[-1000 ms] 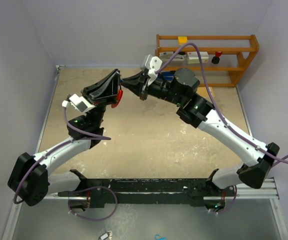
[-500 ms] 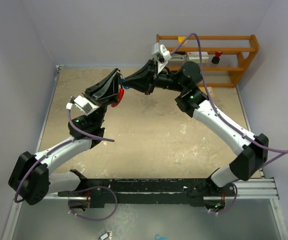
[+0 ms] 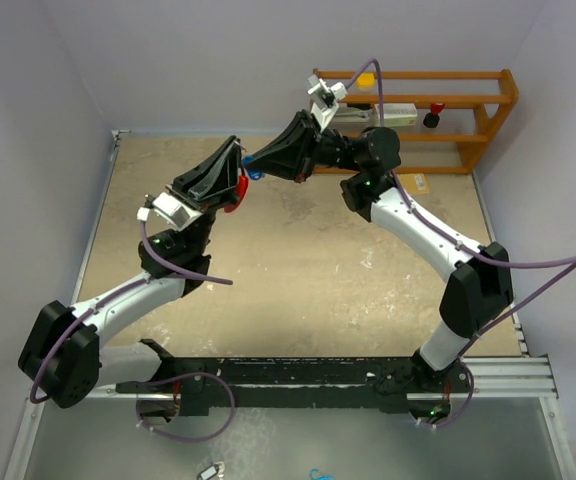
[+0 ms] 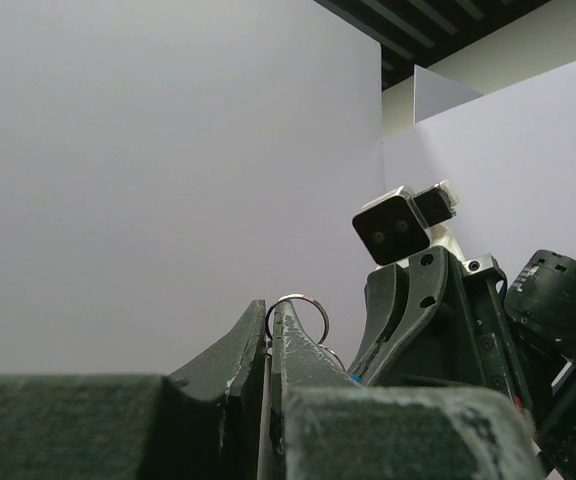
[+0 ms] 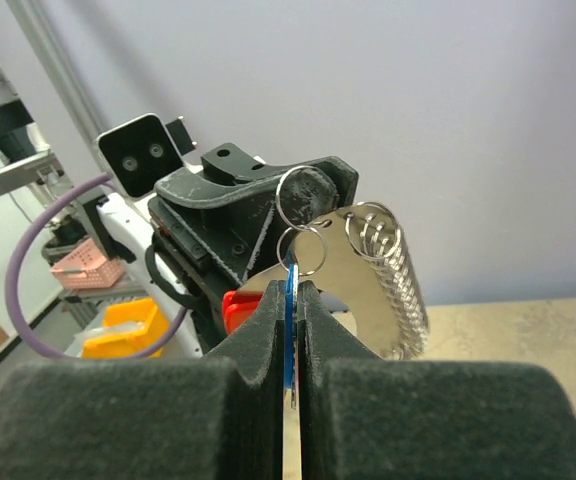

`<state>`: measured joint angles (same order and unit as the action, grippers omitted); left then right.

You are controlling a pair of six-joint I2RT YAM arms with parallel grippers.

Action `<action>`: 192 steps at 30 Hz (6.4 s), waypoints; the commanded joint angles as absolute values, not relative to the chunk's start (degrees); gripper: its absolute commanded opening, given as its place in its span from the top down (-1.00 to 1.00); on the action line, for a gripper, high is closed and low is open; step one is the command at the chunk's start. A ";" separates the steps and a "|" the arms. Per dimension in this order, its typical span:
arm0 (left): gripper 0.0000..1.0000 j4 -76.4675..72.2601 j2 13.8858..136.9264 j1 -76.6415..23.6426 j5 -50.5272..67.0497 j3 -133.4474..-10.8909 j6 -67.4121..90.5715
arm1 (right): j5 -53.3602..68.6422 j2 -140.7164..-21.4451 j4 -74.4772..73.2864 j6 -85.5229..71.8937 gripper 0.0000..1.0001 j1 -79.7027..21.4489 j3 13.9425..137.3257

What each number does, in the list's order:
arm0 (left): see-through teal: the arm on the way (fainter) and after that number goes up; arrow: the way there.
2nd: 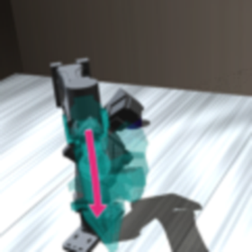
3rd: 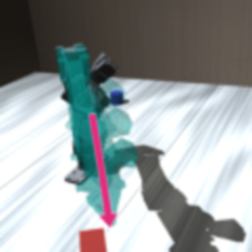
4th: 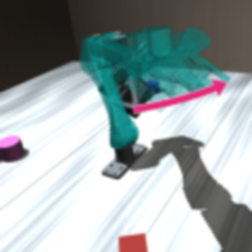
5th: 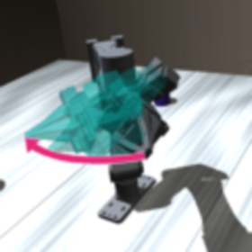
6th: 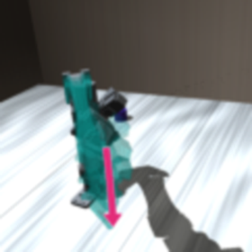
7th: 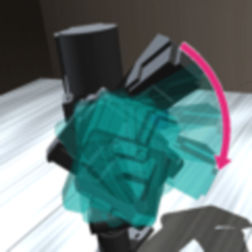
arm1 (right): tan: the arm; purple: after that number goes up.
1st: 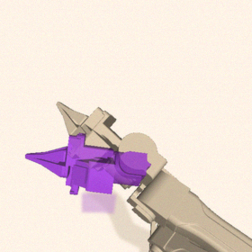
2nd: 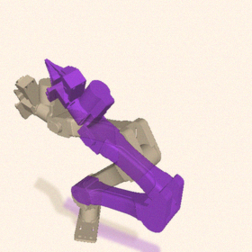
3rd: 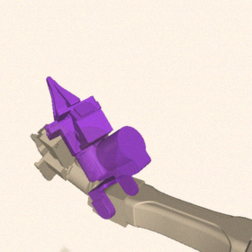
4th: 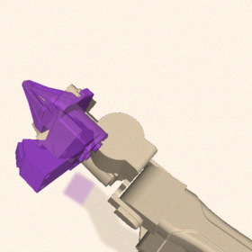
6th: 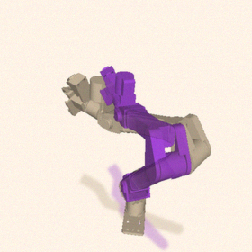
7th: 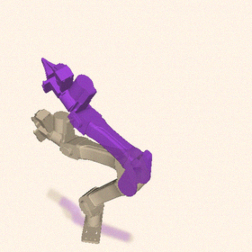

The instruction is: Remove the keys from the keyring

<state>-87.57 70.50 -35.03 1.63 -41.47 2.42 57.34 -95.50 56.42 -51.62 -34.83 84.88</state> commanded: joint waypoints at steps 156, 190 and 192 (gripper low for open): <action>1.00 -80.74 63.12 -34.97 -0.46 -35.78 -3.71 | 39.36 -73.48 10.99 -7.51 1.00 -37.79 81.61; 1.00 -68.81 61.48 -34.96 -1.93 -36.22 -8.57 | 35.02 -70.12 3.99 0.35 1.00 -37.74 88.37; 1.00 -67.40 61.25 -34.97 -1.62 -36.88 -8.36 | 34.91 -70.17 3.47 0.74 1.00 -37.75 88.91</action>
